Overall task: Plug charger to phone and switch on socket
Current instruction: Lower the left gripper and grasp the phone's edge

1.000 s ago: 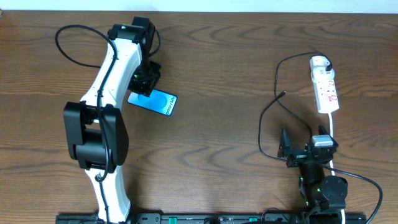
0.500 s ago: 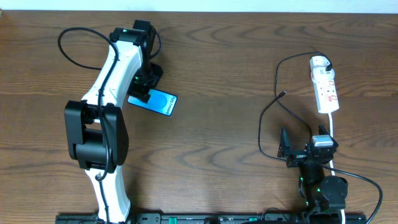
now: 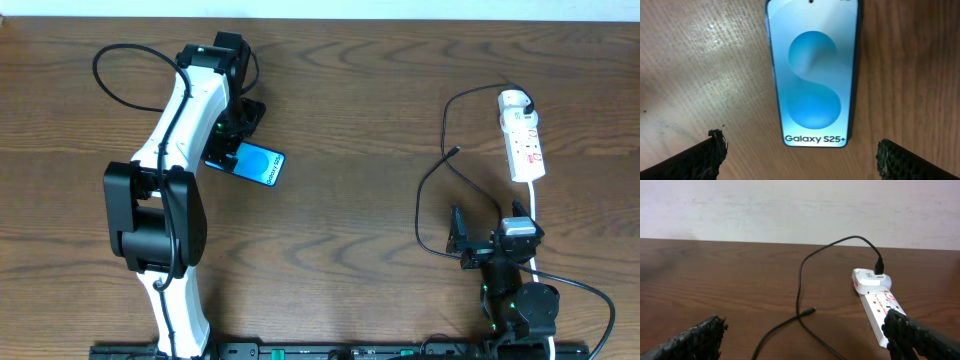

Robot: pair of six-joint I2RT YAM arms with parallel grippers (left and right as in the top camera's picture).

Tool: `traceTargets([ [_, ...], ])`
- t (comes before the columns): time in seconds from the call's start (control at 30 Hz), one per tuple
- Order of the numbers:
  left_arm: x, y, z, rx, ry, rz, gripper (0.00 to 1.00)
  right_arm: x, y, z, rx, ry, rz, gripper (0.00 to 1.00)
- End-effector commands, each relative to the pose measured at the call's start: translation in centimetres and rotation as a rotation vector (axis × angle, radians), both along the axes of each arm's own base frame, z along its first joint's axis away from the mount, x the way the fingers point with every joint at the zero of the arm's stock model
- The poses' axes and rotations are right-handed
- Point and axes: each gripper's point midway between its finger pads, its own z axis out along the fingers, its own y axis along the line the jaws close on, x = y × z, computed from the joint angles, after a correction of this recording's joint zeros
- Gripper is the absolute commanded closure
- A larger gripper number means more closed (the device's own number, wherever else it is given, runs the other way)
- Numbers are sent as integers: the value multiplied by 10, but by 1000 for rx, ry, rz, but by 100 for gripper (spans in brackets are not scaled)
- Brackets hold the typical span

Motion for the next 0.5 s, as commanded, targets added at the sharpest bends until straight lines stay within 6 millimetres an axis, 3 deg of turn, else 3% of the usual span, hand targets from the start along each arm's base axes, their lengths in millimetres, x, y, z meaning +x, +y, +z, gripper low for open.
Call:
traceTargets([
  [0.0, 2, 4, -3, 24, -5, -2, 2, 0, 1, 0, -11, -1, 3, 1],
  [0.47, 5, 4, -29, 19, -33, 6, 2, 0, 1, 0, -11, -1, 3, 1],
])
